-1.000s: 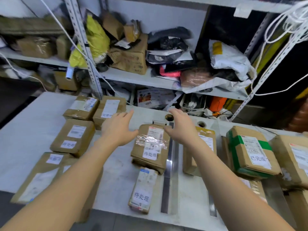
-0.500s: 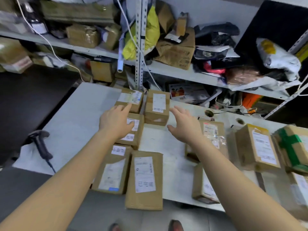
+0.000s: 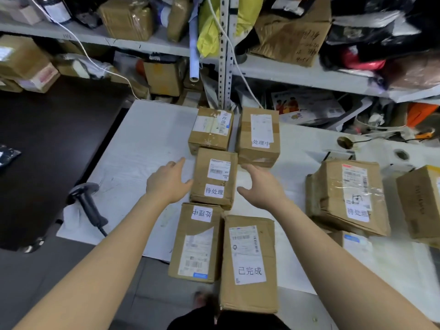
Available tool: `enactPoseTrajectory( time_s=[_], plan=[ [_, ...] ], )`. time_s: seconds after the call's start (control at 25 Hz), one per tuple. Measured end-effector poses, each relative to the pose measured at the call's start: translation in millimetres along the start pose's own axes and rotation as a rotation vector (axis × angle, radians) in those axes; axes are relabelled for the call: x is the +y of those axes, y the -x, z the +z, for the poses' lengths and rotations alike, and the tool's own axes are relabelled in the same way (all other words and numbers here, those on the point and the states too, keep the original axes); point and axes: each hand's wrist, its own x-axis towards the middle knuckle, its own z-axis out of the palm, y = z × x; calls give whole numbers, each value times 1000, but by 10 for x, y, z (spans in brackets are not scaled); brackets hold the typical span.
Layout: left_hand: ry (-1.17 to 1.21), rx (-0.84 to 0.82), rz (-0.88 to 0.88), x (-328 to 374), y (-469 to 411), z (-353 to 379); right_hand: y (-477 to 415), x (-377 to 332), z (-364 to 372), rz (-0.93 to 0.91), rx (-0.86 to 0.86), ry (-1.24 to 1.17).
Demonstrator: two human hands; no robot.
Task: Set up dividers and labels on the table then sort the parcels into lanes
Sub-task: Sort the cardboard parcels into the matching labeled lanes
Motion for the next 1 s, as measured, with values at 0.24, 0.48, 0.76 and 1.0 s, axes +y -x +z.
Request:
enactPoseTrajectory(
  time_s=[0.24, 0.48, 0.76, 1.0],
  plan=[
    [442, -198, -134, -88, -292, 599, -396, -53, 516, 66, -116, -234],
    [728, -284, -113, -18, -420, 826, -528, -181, 706, 263, -46, -490],
    [663, -246, 40, -69, -531, 701, -388, -412, 539, 322, 76, -537],
    [521, -186, 72, 117, -376, 284, -62, -597, 212, 342, 178, -543]
  ],
)
